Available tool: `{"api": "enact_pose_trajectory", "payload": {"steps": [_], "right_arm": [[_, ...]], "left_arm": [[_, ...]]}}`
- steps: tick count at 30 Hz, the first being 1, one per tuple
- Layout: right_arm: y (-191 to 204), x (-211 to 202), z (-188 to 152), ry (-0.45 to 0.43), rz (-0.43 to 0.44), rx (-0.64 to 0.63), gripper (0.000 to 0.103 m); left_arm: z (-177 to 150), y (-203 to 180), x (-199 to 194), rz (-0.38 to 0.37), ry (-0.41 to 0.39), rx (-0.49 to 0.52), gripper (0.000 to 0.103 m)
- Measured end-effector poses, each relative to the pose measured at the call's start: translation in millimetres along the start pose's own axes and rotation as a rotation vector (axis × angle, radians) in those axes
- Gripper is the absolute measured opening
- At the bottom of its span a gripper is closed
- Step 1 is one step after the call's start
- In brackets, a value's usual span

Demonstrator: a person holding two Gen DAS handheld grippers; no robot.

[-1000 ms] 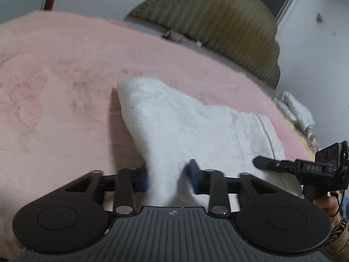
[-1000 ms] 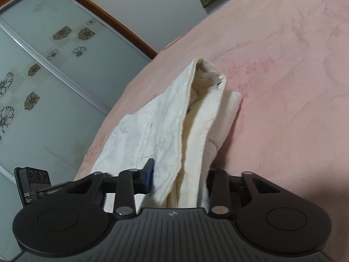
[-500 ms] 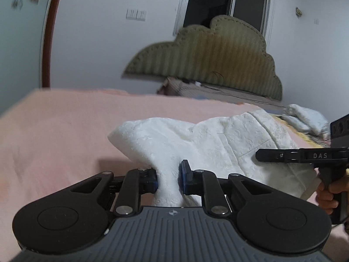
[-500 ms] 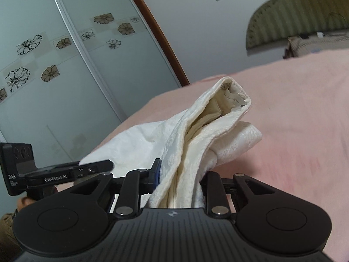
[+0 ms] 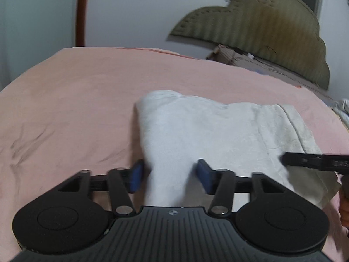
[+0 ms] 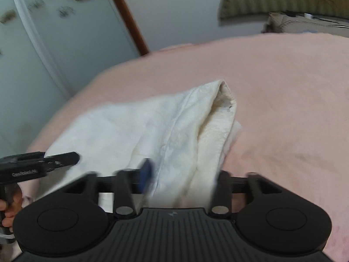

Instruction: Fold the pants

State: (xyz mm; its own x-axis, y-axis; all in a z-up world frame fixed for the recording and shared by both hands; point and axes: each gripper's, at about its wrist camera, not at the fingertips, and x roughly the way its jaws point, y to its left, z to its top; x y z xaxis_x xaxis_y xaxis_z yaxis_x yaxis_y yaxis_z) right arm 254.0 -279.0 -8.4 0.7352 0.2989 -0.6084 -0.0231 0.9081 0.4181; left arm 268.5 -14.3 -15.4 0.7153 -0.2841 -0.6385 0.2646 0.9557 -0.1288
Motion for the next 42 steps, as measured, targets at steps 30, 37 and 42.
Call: {"api": "enact_pose_trajectory", "payload": {"steps": [30, 37, 42], "right_arm": [[128.8, -120.2, -135.3, -0.055, -0.217, -0.271, 0.084], [138.1, -138.0, -158.8, -0.053, -0.208, -0.183, 0.097], [138.0, -136.1, -157.6, -0.076, -0.299, -0.147, 0.098]], "left_arm": [[-118.8, -43.0, -120.9, 0.035, 0.045, -0.037, 0.095], [-137.4, -59.4, -116.2, 0.126, 0.0, 0.07, 0.103], [-141.8, -63.0, -118.3, 0.159, -0.016, 0.091, 0.103]]}}
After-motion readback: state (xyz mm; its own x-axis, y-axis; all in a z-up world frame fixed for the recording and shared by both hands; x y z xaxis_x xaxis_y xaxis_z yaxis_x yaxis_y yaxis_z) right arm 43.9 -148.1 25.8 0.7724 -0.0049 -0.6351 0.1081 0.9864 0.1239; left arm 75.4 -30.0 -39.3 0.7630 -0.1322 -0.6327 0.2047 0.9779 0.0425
